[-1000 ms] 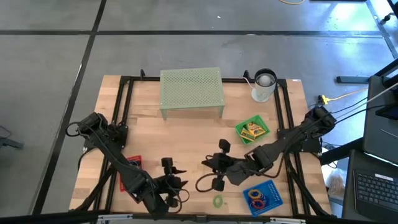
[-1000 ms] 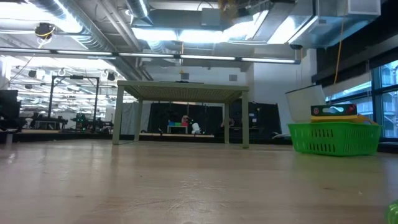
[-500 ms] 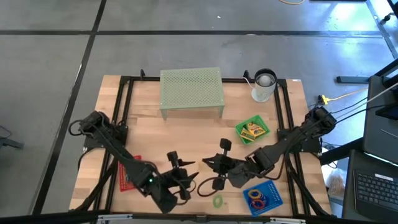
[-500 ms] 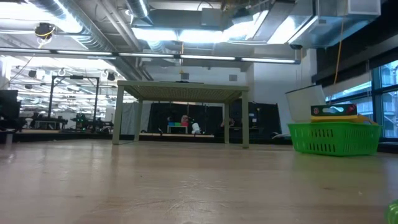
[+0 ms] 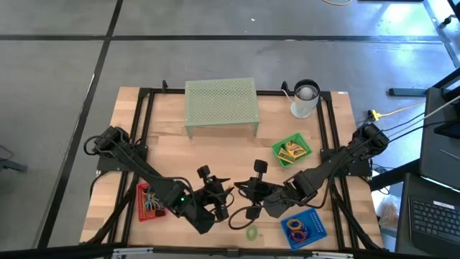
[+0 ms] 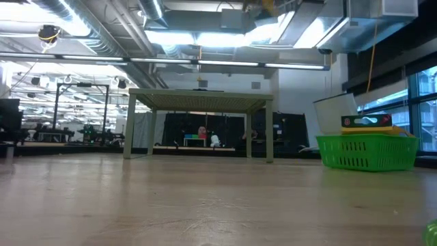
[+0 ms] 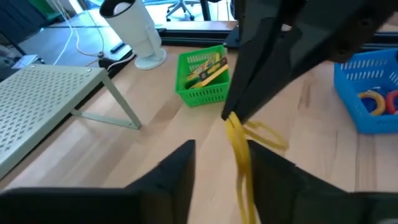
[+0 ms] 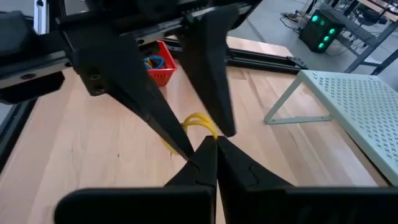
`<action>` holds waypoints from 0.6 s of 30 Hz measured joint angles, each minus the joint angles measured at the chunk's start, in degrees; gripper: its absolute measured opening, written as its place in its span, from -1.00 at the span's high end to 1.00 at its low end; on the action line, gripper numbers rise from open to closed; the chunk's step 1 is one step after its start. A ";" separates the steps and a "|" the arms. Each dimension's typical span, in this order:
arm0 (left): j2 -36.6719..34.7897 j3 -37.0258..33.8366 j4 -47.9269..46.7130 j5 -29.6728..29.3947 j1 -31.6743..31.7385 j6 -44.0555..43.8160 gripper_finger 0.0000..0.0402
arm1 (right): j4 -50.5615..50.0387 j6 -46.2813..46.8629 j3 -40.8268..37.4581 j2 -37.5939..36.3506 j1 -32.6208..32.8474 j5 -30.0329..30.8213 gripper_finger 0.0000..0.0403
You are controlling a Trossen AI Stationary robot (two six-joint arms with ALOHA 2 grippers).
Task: Pick & Place Office Desk Supplies
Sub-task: Put the yellow rubber band into the red bin
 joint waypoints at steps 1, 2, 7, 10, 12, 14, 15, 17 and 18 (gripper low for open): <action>0.00 0.00 0.00 0.06 -0.06 0.49 0.41 | 0.00 0.00 0.00 0.00 0.00 0.00 1.00; 0.00 0.00 -0.01 0.11 -0.17 0.95 0.49 | 0.00 -0.01 0.00 0.00 0.00 0.00 1.00; 0.00 0.00 -0.02 2.27 -0.22 3.11 0.92 | 0.00 -0.02 0.00 0.00 0.00 -0.02 1.00; 0.00 0.00 -0.04 3.19 -0.21 3.64 0.97 | -0.02 0.47 0.00 0.00 0.00 -0.31 1.00; 0.00 0.00 -0.04 3.50 -0.22 4.33 0.98 | -0.02 2.41 0.00 0.00 -0.02 -1.67 0.98; 0.00 0.00 -0.04 3.50 -0.22 4.39 0.98 | 0.00 5.36 0.00 0.00 -0.13 -3.95 0.93; 0.00 0.00 -0.04 3.50 -0.22 4.40 0.98 | 0.00 6.74 0.00 0.00 -0.27 -5.24 0.89; 0.00 0.00 -0.03 3.50 -0.22 4.40 0.98 | 0.00 8.86 0.00 0.00 -0.55 -8.40 0.81; 0.00 0.00 -0.04 3.50 -0.22 4.37 0.99 | 0.00 9.61 0.00 0.00 -0.70 -10.02 0.76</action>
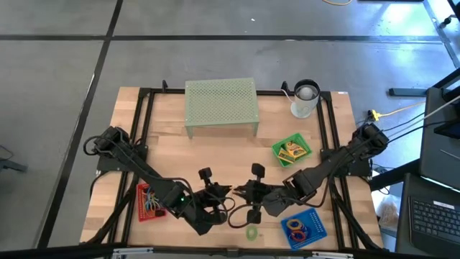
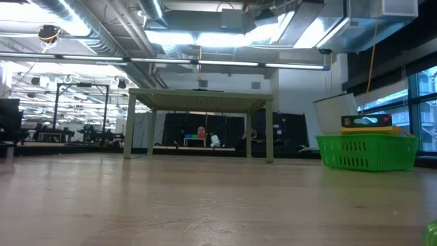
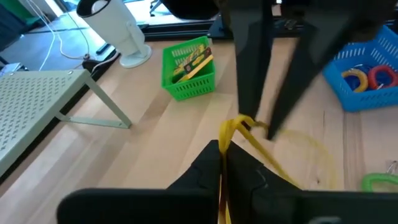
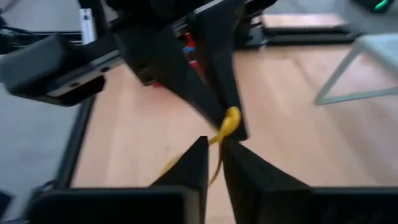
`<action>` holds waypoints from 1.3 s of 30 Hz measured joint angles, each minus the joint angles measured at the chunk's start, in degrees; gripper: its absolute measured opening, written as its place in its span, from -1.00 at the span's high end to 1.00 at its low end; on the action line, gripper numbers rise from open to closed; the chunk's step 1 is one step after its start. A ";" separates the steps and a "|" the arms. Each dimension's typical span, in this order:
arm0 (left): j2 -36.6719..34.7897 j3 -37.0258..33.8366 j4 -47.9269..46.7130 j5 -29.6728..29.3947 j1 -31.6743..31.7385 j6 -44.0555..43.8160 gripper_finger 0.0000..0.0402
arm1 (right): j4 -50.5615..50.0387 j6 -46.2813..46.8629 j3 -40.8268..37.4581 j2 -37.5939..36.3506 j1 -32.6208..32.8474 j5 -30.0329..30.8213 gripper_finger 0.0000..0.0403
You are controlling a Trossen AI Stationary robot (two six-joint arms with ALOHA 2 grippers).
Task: Pick & Place Office Desk Supplies
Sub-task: Put the yellow rubber band into the red bin
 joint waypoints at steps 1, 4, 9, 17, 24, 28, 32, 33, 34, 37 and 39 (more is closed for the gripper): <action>0.00 0.00 -0.01 0.00 0.00 -0.12 0.99 | 0.01 0.80 0.00 0.00 -0.13 -1.48 0.71; 0.00 0.00 0.01 0.00 0.01 -0.33 0.99 | -0.04 1.43 0.00 -0.17 -0.20 -4.22 0.52; 0.00 0.00 -0.01 0.00 0.02 -0.38 0.99 | -0.34 0.97 0.00 -3.10 0.23 -6.40 0.17; 0.00 0.00 -0.01 -0.02 0.00 -0.38 0.99 | -1.25 0.98 0.02 -8.17 2.60 -6.71 -0.12; 0.00 0.00 -0.10 0.91 0.02 -0.38 0.99 | 0.87 1.23 0.02 -8.57 5.82 -6.66 -0.09; 0.00 0.00 -1.35 6.81 0.00 0.69 0.99 | 0.87 1.23 0.02 -8.52 7.63 -6.20 -0.04; 0.00 0.00 -5.14 15.73 -0.10 0.18 0.99 | 0.87 1.38 0.02 -8.52 9.01 -3.77 0.00; -0.01 0.00 -6.57 18.27 -0.09 -0.69 0.99 | 0.85 1.40 0.02 -8.52 9.32 -3.19 0.01; -0.14 0.00 -8.44 21.05 -0.09 -1.73 0.99 | 0.85 1.38 0.02 -8.52 9.61 -2.71 0.02; -0.99 0.00 -15.37 29.37 -0.09 -6.78 0.99 | 0.78 1.38 0.02 -8.50 10.27 -1.74 0.04; -2.06 0.00 -21.01 34.46 -0.09 -10.92 0.99 | 0.69 1.38 0.02 -8.50 10.36 -1.72 0.05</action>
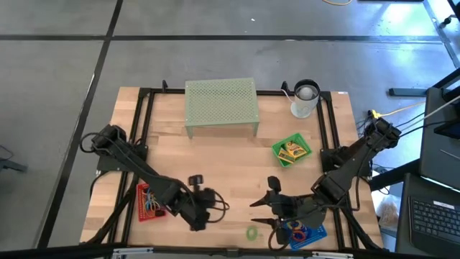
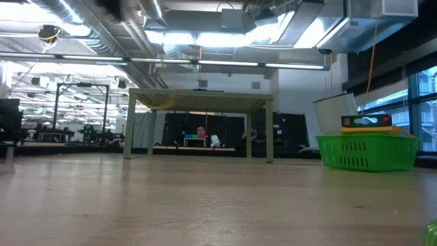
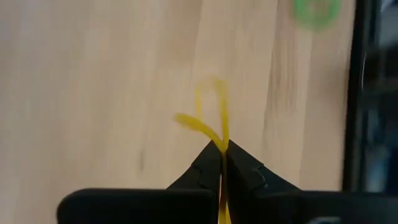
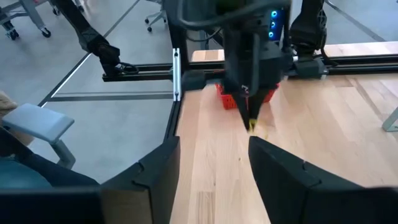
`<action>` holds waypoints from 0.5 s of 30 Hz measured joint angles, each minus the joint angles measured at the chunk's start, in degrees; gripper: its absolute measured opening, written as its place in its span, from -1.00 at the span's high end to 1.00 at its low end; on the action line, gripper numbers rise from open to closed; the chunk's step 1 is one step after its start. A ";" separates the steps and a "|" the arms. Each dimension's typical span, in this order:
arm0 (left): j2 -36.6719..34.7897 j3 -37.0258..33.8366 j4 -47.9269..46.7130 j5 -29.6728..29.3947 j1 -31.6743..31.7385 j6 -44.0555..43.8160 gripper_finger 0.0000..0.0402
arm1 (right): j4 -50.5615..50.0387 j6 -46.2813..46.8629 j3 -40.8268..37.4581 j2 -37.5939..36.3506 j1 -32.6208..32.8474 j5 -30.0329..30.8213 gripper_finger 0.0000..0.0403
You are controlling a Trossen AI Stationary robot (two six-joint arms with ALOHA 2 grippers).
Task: Pick & Place Office Desk Supplies
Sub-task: Put the yellow rubber band into the red bin
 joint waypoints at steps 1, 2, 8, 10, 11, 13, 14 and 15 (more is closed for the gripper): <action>-0.60 0.00 -2.78 2.70 0.00 -2.00 0.99 | -0.04 0.00 0.00 0.00 -0.02 0.06 0.05; -1.14 0.00 -6.14 5.39 -0.02 -4.13 0.99 | -0.09 0.00 0.00 0.00 -0.02 0.15 0.06; -4.04 0.00 -26.96 16.36 -2.45 -17.90 0.99 | -0.21 0.00 0.00 0.27 -0.03 0.20 0.06; -4.62 0.00 -33.27 20.25 -3.77 -20.86 0.98 | -0.32 0.00 0.00 0.66 -0.09 0.17 0.06; -4.88 0.00 -36.02 22.00 -4.48 -22.18 0.98 | -0.32 0.00 0.00 0.93 -0.09 0.17 0.06; -5.45 -0.20 -38.51 24.37 -6.01 -24.65 0.98 | -0.38 0.00 0.00 1.46 -0.09 0.17 0.06; -6.15 -0.88 -37.49 25.33 -6.80 -24.87 0.98 | -0.36 0.00 0.00 1.88 -0.09 0.16 0.06; -6.75 -1.52 -35.84 25.81 -7.75 -25.01 0.98 | -0.36 0.03 0.00 2.28 -0.09 0.13 0.06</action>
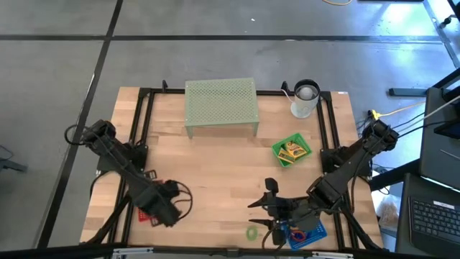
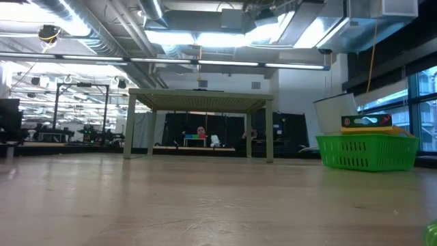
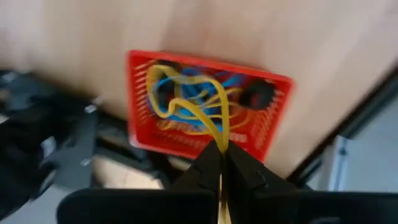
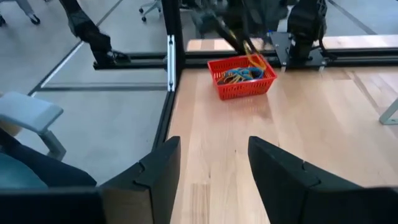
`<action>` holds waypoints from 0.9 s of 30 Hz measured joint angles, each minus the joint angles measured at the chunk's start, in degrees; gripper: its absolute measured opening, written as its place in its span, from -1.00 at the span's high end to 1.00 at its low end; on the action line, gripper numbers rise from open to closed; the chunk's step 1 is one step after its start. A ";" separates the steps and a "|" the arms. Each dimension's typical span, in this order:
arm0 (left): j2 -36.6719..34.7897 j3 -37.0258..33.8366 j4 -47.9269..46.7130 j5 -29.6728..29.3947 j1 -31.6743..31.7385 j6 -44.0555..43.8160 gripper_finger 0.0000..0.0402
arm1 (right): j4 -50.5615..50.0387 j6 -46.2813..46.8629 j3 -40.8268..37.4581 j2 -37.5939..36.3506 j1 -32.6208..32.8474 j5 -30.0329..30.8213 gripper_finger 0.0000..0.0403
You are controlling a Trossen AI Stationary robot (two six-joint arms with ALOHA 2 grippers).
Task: Pick & Place Office Desk Supplies
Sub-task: Put the yellow rubber band into the red bin
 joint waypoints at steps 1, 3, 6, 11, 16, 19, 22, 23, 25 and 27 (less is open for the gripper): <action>-0.39 -0.39 1.19 -0.03 -0.96 -0.29 0.98 | -0.20 0.10 0.00 0.39 0.00 0.00 0.06; -0.46 -1.44 1.23 0.26 -2.53 -0.75 0.98 | -0.51 0.87 -0.02 1.04 0.00 0.02 0.06; -0.37 -3.37 1.58 2.20 -4.76 -2.00 0.98 | -0.51 1.09 -0.02 1.75 0.00 0.01 0.06; -0.37 -8.11 5.44 2.36 -7.21 -4.51 0.98 | -0.49 1.11 -0.02 1.81 0.00 0.02 0.07; -0.31 -13.01 12.86 2.29 -7.47 -4.55 0.98 | -0.49 1.11 -0.02 1.81 0.00 0.02 0.07; -0.31 -15.29 15.40 2.26 -7.00 -4.55 0.98 | -0.38 1.15 -0.02 1.81 0.00 0.02 0.07; -0.31 -16.55 16.56 2.26 -6.66 -4.54 0.98 | -0.29 1.20 -0.02 1.81 0.00 0.02 0.07; -0.31 -16.81 16.56 2.21 -6.62 -4.55 0.98 | -0.29 1.24 -0.02 1.81 0.00 0.02 0.07; -0.31 -17.42 16.39 2.05 -6.35 -4.55 0.98 | -0.31 1.26 -0.02 1.81 0.00 0.02 0.07; -0.31 -17.74 16.39 1.76 -6.31 -4.56 0.98 | -0.31 1.25 -0.02 1.81 0.00 0.01 0.07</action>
